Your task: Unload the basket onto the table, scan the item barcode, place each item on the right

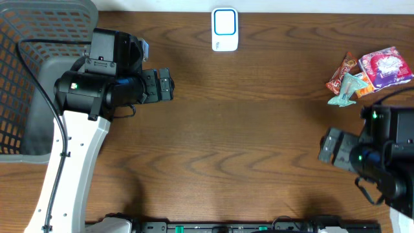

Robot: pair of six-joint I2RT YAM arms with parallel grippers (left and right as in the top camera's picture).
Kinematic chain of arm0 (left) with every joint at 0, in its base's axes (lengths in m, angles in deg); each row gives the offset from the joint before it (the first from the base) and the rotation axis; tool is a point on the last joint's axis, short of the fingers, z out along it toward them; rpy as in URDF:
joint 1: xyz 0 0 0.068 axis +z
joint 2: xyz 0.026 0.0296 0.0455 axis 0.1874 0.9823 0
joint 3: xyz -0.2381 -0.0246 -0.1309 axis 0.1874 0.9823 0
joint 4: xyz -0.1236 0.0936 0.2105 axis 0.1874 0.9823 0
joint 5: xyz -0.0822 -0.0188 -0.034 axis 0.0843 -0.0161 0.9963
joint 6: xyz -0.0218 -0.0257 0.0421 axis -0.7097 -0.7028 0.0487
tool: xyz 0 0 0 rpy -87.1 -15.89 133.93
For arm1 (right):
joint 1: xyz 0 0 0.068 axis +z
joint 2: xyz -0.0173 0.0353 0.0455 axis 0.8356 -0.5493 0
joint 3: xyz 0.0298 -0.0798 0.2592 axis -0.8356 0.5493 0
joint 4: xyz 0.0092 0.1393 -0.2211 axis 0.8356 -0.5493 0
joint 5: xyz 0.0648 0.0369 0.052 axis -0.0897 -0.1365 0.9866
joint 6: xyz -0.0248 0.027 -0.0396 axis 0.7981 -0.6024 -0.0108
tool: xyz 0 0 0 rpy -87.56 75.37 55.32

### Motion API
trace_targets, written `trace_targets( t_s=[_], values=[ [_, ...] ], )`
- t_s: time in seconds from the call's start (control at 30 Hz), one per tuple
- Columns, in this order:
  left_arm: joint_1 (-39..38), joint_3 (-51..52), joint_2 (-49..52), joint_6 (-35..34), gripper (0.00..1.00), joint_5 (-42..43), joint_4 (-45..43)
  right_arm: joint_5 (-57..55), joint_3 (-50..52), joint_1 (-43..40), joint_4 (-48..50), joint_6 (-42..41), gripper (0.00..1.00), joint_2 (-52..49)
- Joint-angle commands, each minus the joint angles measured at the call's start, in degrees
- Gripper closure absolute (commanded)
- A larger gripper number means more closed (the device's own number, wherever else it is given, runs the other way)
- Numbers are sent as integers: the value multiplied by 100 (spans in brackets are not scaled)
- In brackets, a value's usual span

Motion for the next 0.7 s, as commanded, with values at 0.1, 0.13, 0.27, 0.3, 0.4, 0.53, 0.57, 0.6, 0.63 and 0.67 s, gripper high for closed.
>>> trace_targets(
  t_s=[0.1,0.13,0.27,0.3,0.4,0.53,0.57,0.6,0.63,0.67],
  values=[
    [-11,28,28,116,2,20,17,127,39,44,-385,-61,1,52],
    [-11,28,28,116,2,20,17,127,37,44,-380,-61,1,52],
    [-11,28,28,116,2,20,17,127,37,44,-382,-61,1,48],
    [-11,28,28,116,2,20,17,127,37,44,-382,-61,1,48],
    [-11,28,28,116,2,20,17,127,39,44,-382,-61,1,48],
    [-11,28,28,116,2,20,20,127,37,44,-402,-59,1,48],
    [-11,28,28,116,2,20,17,122,37,44,-402,-59,1,48],
    [-11,28,28,116,2,20,17,125,37,44,-402,-59,1,48],
    [-11,28,28,116,2,20,17,125,39,44,-402,-59,1,48],
    [-11,28,28,116,2,20,17,125,39,44,-400,-59,1,48]
  ],
)
